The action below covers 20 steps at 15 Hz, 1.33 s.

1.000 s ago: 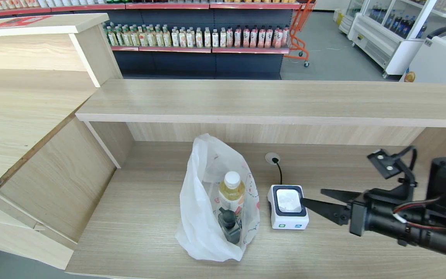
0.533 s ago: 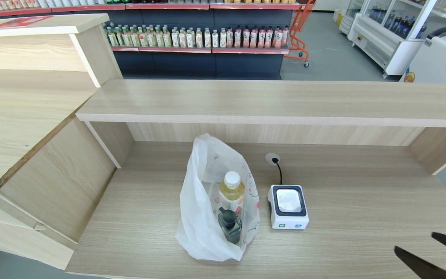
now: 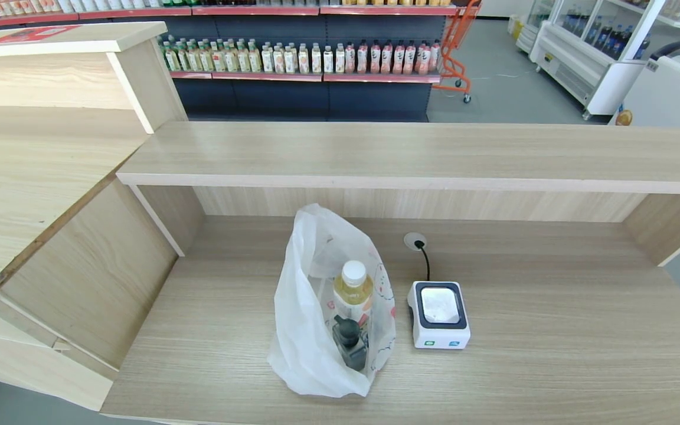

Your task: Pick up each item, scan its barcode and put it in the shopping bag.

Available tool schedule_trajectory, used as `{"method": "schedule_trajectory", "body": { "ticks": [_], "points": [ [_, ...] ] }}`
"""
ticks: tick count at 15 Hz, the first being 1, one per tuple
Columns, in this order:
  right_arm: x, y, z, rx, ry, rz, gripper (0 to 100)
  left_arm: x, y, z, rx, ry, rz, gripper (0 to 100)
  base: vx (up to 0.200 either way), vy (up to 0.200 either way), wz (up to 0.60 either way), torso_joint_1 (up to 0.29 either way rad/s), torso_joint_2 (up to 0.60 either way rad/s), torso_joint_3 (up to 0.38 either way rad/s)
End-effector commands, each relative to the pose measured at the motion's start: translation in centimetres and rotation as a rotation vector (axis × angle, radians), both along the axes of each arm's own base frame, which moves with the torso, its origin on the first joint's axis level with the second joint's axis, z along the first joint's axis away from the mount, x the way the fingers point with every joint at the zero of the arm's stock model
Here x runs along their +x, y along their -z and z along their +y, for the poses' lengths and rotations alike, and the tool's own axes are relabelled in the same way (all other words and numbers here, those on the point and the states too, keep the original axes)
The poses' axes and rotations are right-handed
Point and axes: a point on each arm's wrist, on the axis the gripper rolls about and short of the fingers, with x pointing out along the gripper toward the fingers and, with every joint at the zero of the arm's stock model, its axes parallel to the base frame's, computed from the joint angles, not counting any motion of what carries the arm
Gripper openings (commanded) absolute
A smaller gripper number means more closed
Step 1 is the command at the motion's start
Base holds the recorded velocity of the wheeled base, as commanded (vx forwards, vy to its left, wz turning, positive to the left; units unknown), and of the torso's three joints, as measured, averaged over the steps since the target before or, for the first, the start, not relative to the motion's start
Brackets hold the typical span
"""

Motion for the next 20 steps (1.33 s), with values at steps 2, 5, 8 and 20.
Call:
{"method": "schedule_trajectory", "body": {
  "ticks": [2, 5, 8, 20],
  "points": [
    [-0.72, 0.34, 0.03, 0.009, 0.022, -0.082, 100, 0.0, 0.0, 0.0, 0.0, 0.0, 0.0, 100, 0.0, 0.0, 0.0, 0.0, 0.0, 0.0],
    [-0.72, 0.36, 0.03, 0.009, 0.022, -0.08, 0, 0.0, 0.0, 0.0, 0.0, 0.0, 0.0, 100, 0.0, 0.0, 0.0, 0.0, 0.0, 0.0],
    [-0.72, 0.34, 0.03, 0.029, 0.024, -0.084, 0, 0.01, 0.0, 0.0, 0.0, 0.0, 0.001, 100, 0.0, 0.0, 0.0, 0.0, 0.0, 0.0],
    [-0.72, 0.34, 0.03, 0.027, 0.024, -0.084, 0, 0.0, 0.0, 0.0, 0.0, 0.001, 0.0, 100, 0.0, -0.067, 0.0, 0.002, 0.0, 0.0]
  ]
}}
